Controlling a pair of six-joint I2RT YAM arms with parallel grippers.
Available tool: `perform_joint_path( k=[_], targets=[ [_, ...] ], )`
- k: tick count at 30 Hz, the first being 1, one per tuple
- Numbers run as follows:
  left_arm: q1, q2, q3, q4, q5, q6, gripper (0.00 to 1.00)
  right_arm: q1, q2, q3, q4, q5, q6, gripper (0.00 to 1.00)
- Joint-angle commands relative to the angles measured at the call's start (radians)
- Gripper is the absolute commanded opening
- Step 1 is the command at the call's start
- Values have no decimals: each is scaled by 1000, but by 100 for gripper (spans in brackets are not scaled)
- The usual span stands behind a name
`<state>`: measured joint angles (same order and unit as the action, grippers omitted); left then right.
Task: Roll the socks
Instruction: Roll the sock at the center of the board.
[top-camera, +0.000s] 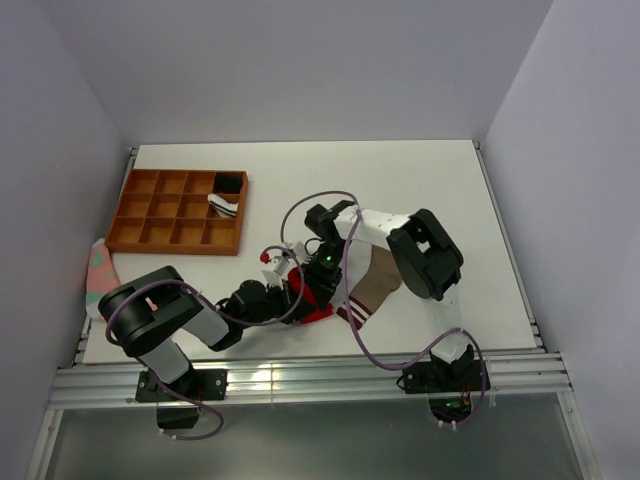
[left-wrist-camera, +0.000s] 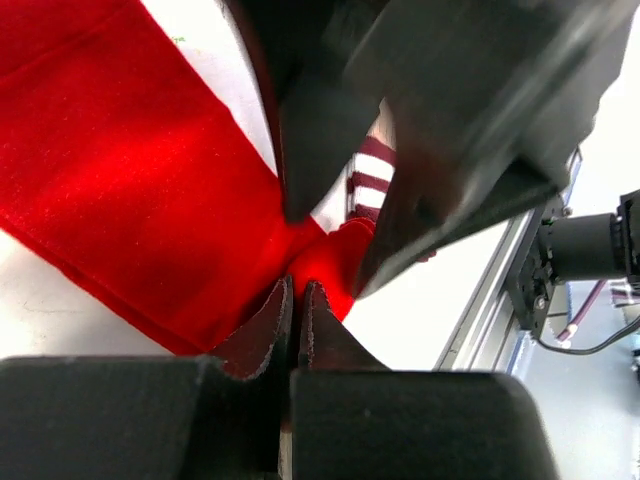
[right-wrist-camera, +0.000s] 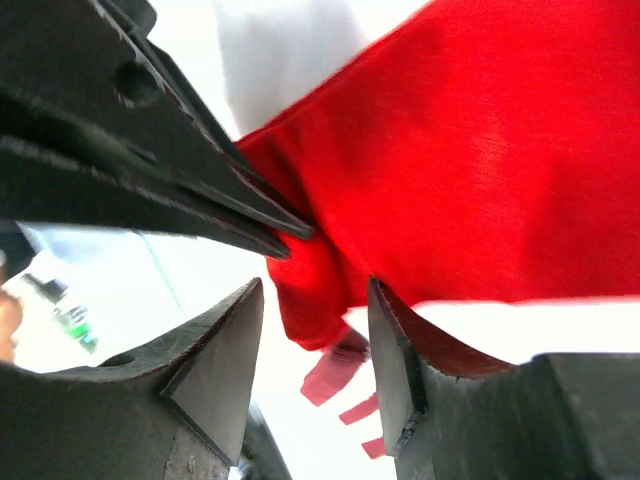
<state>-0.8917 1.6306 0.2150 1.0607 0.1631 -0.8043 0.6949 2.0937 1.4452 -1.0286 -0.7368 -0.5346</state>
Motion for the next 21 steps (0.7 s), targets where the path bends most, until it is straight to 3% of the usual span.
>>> perform_joint_path(
  k=[1,7,11,16,21],
  targets=[
    [-9,44,-48,-36,-5,-27,0,-38,-113,-43,147,60,28,54],
    [-9,63,-65,-28,-2,-76,0,-119,-251,-146,209,56,12,56],
    [-7,64,-68,-56,12,-127,0,-147,-386,-285,376,151,-18,56],
    [-1,12,-55,-177,35,-196,0,-146,-582,-468,528,235,-57,56],
    [14,-40,-37,-312,79,-242,0,-140,-731,-581,621,180,-110,57]
  ],
)
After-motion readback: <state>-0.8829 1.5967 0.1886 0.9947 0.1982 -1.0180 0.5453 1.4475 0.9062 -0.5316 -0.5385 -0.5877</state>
